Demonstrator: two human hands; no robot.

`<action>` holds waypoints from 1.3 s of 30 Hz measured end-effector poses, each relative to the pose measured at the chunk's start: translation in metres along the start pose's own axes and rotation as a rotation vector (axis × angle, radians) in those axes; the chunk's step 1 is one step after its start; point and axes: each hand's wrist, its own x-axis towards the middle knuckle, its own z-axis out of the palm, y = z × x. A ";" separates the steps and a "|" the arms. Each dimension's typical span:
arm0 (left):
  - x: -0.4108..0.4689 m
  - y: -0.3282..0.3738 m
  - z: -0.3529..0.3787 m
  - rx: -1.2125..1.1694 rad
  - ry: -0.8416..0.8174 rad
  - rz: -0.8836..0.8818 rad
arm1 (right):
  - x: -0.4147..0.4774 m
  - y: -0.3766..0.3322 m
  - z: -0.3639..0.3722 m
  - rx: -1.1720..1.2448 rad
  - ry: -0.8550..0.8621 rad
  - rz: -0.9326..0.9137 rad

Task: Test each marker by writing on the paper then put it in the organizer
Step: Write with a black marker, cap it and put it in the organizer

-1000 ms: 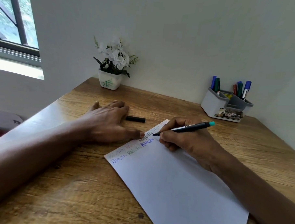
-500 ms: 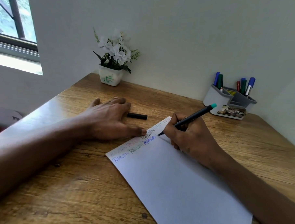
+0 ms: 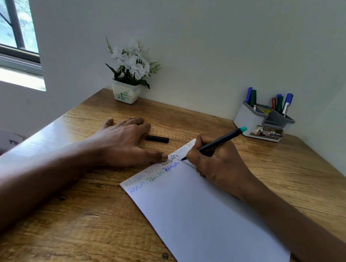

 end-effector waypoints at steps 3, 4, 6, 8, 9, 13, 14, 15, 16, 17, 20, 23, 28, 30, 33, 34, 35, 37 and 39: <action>0.000 0.000 -0.001 -0.004 -0.001 0.000 | 0.001 0.001 0.000 0.027 0.041 0.032; 0.000 0.000 -0.001 -0.004 -0.001 0.000 | 0.000 0.001 0.000 0.035 0.039 0.042; 0.000 0.000 0.000 -0.003 -0.002 0.001 | 0.000 0.000 0.000 0.026 0.022 0.048; 0.000 0.000 0.000 -0.005 0.001 0.002 | 0.000 0.000 0.000 0.024 0.010 0.043; -0.001 0.000 0.000 -0.008 0.002 0.001 | 0.000 0.000 0.000 0.030 0.009 0.044; -0.001 0.000 -0.001 -0.009 0.000 -0.009 | 0.000 0.001 -0.002 0.062 0.022 0.070; -0.001 0.001 -0.001 -0.009 -0.002 -0.009 | -0.001 0.001 -0.002 0.062 0.019 0.065; -0.001 0.001 -0.001 -0.009 -0.006 -0.010 | -0.001 0.000 -0.001 0.055 0.014 0.057; -0.001 0.001 -0.001 -0.007 -0.011 -0.012 | -0.001 0.000 0.000 0.044 0.012 0.051; -0.002 0.001 -0.001 -0.005 -0.013 -0.013 | -0.001 0.000 0.001 0.031 0.022 0.044; -0.003 0.003 -0.002 -0.004 -0.007 -0.008 | -0.001 0.001 0.001 0.047 0.098 0.042; -0.004 0.004 -0.003 -0.001 -0.009 -0.010 | -0.002 0.001 0.000 0.011 0.095 0.044; -0.006 0.006 -0.005 0.007 -0.017 -0.015 | -0.002 0.000 -0.001 0.020 0.051 0.036; -0.006 0.007 -0.005 0.007 -0.022 -0.017 | -0.001 0.001 -0.002 0.023 0.053 0.038; -0.006 0.006 -0.005 0.009 -0.022 -0.017 | -0.001 0.000 -0.002 0.024 0.048 0.047; -0.006 0.006 -0.005 0.008 -0.020 -0.018 | -0.001 0.001 -0.002 0.022 0.053 0.050; -0.006 0.006 -0.005 0.007 -0.019 -0.019 | -0.001 0.001 -0.001 0.030 0.066 0.057; -0.006 0.006 -0.005 0.009 -0.022 -0.018 | -0.001 0.002 -0.001 0.078 0.092 0.080; -0.005 0.006 -0.005 0.010 -0.022 -0.018 | -0.001 0.002 -0.001 0.089 0.081 0.085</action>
